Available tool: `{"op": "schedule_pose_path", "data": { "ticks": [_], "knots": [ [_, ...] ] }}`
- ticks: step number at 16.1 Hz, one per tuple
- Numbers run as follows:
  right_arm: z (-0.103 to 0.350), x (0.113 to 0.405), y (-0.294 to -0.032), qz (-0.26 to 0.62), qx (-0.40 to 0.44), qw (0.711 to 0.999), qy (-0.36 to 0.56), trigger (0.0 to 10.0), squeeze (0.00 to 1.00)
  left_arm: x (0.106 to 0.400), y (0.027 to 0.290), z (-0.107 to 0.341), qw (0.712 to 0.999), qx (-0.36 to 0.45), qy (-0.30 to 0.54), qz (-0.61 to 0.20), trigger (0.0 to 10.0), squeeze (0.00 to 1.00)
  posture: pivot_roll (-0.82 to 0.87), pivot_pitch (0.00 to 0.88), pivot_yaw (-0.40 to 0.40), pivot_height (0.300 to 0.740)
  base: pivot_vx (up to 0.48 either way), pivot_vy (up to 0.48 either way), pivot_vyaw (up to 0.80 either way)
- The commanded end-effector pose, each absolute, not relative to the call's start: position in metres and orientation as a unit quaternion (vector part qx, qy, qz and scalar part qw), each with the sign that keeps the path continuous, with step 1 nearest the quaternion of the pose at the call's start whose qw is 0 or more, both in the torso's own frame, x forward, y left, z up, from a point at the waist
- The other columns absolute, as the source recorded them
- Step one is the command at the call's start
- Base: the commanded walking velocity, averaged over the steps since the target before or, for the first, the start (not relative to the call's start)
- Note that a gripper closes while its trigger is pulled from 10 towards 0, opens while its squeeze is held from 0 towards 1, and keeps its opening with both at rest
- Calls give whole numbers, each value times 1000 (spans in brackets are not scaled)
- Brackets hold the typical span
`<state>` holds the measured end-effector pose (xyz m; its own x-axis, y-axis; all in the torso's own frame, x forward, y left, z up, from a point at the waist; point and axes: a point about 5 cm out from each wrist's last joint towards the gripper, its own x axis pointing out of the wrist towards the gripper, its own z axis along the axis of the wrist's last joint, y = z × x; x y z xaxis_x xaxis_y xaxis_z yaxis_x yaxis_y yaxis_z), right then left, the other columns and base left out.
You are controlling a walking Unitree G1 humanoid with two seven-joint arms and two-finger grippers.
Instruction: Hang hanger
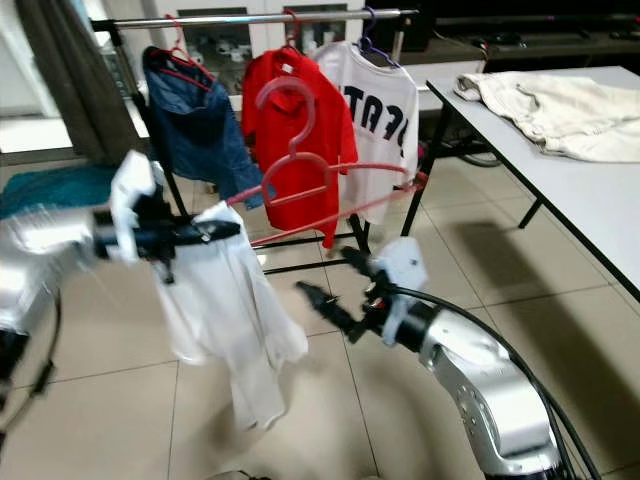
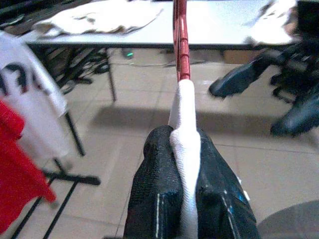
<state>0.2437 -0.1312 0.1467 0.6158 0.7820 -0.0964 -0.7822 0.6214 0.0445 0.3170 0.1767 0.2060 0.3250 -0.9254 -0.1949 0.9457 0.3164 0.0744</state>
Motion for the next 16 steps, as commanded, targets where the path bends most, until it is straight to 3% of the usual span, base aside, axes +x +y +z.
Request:
{"op": "schedule_pose_path", "data": {
  "ticks": [1,3,4,7,10,11,12,13,16],
  "knots": [
    [154,242,-124,464,-6,885,38,10000,0,317,179,214,796,84,54,-597,0,0,-114,0,78,740,0,0,0],
    [159,244,-115,493,9,869,33,10000,39,320,180,227,772,96,51,-627,0,0,-121,0,86,740,0,0,0],
    [165,248,-108,497,20,867,16,10000,1000,320,180,233,761,104,50,-638,0,0,-124,0,85,740,0,0,0],
    [171,242,-91,536,15,844,-6,10000,1000,322,179,248,743,108,34,-659,0,0,-125,0,79,740,0,0,0],
    [162,244,-80,538,-11,843,9,10000,1000,321,176,255,734,104,23,-671,0,0,-120,0,71,740,0,0,0],
    [159,248,-75,533,-27,845,21,10000,686,321,176,256,731,105,20,-674,0,0,-118,0,64,740,0,0,0],
    [158,248,-74,533,-27,845,21,10000,686,321,176,256,730,105,19,-675,0,0,-118,0,63,740,0,0,0],
    [161,251,-71,533,-24,845,18,10000,0,322,176,257,732,107,15,-673,0,0,-119,0,59,740,0,0,0],
    [167,254,-64,535,-17,844,5,10000,0,323,175,257,735,108,7,-670,0,0,-120,0,55,740,0,0,0]
  ]
}}
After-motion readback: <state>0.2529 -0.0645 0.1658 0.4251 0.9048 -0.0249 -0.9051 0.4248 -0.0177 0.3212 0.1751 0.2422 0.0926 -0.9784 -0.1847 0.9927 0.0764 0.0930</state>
